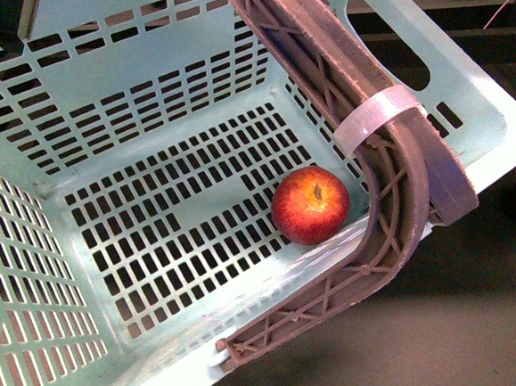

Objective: Pick apple with right arm and hold basket with left

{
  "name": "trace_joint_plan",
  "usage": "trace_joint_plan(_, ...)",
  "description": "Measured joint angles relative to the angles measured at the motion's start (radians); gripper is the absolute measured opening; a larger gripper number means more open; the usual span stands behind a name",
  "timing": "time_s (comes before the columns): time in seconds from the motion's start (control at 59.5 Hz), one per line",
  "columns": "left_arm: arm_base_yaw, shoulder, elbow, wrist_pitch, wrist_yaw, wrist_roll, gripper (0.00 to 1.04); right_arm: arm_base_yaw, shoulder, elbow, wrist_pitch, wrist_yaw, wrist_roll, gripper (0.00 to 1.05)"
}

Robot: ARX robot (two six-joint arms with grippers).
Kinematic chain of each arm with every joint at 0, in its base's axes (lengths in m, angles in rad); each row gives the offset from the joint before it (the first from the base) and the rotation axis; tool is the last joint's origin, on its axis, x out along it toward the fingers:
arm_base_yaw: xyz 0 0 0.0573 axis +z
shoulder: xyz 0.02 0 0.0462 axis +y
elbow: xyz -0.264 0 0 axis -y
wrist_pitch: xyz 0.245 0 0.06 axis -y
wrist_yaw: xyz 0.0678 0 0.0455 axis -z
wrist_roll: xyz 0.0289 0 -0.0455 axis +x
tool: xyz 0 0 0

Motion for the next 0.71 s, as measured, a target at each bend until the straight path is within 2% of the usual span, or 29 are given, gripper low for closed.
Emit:
trace_joint_plan(0.067, 0.0, 0.0, 0.0, 0.0, 0.0, -0.001, 0.07, 0.0, 0.0, 0.0, 0.0, 0.0, 0.0, 0.51)
trace_joint_plan(0.286, 0.0, 0.0, 0.0, 0.0, 0.0, 0.0, 0.07, 0.0, 0.0, 0.0, 0.0, 0.0, 0.0, 0.96)
trace_joint_plan(0.437, 0.0, 0.0, 0.0, 0.0, 0.002, -0.001, 0.07, 0.0, 0.0, 0.0, 0.0, 0.0, 0.0, 0.96)
trace_joint_plan(0.47, -0.004, 0.0, -0.001, 0.01, -0.029, 0.005, 0.07, 0.0, 0.0, 0.0, 0.0, 0.0, 0.0, 0.96)
trace_joint_plan(0.554, -0.019, 0.009, -0.006, 0.103, -0.222, -0.002, 0.07, 0.0, 0.0, 0.0, 0.0, -0.002, 0.0, 0.96)
trace_joint_plan(0.571, -0.018, 0.012, -0.005, 0.129, -0.299, -0.002, 0.07, 0.0, 0.0, 0.0, 0.0, -0.002, 0.0, 0.96)
trace_joint_plan(0.588, -0.013, 0.013, -0.004, 0.139, -0.329, -0.006, 0.07, 0.0, 0.0, 0.0, 0.0, -0.002, 0.0, 0.96)
trace_joint_plan(0.705, 0.056, 0.032, 0.021, 0.186, -0.392, -0.031, 0.07, 0.0, 0.0, 0.0, 0.0, 0.0, 0.0, 0.96)
